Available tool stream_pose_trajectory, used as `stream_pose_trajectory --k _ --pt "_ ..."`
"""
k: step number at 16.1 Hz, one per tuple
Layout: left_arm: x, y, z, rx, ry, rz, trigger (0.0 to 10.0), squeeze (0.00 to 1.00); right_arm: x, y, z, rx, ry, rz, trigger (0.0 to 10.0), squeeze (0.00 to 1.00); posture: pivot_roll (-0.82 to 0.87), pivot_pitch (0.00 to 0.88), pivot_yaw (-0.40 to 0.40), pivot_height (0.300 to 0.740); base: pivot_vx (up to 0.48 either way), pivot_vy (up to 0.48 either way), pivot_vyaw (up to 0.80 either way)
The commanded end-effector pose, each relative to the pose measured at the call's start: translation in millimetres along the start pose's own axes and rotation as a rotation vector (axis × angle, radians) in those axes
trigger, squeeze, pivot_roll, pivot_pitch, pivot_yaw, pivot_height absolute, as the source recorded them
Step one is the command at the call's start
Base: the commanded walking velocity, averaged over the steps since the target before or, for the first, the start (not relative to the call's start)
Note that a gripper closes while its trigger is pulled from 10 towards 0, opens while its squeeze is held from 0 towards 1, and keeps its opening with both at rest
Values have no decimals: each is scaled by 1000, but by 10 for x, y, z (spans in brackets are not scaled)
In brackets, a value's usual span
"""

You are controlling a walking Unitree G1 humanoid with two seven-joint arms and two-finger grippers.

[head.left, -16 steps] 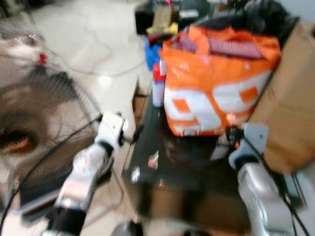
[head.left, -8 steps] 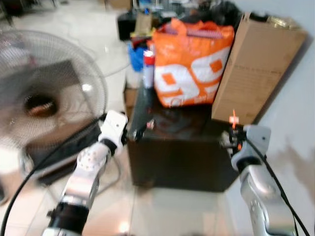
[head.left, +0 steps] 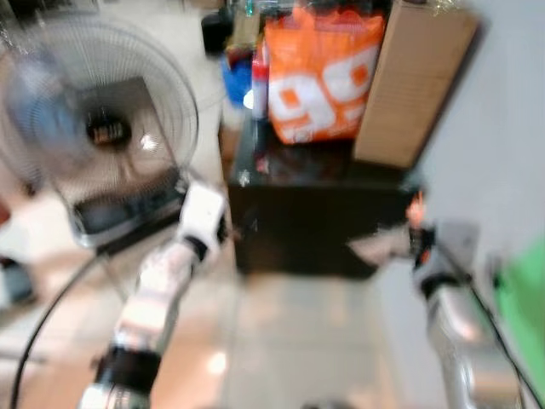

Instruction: Hang keys on a hook

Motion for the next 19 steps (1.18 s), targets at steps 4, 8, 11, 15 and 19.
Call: stream_pose_trajectory --k 4,8,11,15,19 --pt "-1 43 4 -19 5 20 10000 455 -20 98 6 -22 27 -13 10000 0 -104 0 -63 740 0 0 -800" --pt "-129 -30 -39 11 -25 72 10000 427 -15 55 -64 -11 33 -30 10000 0 -137 0 -22 740 0 0 -800" --pt "-37 -29 68 10 45 80 10000 424 -124 49 -64 -23 -19 -33 10000 0 -165 0 38 740 0 0 -800" --pt "-49 34 5 -22 81 85 10000 443 -88 9 -97 -11 -16 25 10000 0 -92 0 3 740 0 0 -800" --pt "77 -28 -9 -14 112 75 10000 467 -16 -14 -133 -26 -13 16 10000 0 -130 0 57 740 0 0 -800"
Point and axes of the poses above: a point about 5 cm out from each wrist's last joint towards the gripper, its own z axis pointing out of the wrist towards the gripper, its own y axis along the axis of the wrist's last joint, x = y × z, the point moved 5 cm from there along z, pointing out of the wrist towards the gripper, and after that the axes turned 13 degrees about z, right-handed, at the moved point
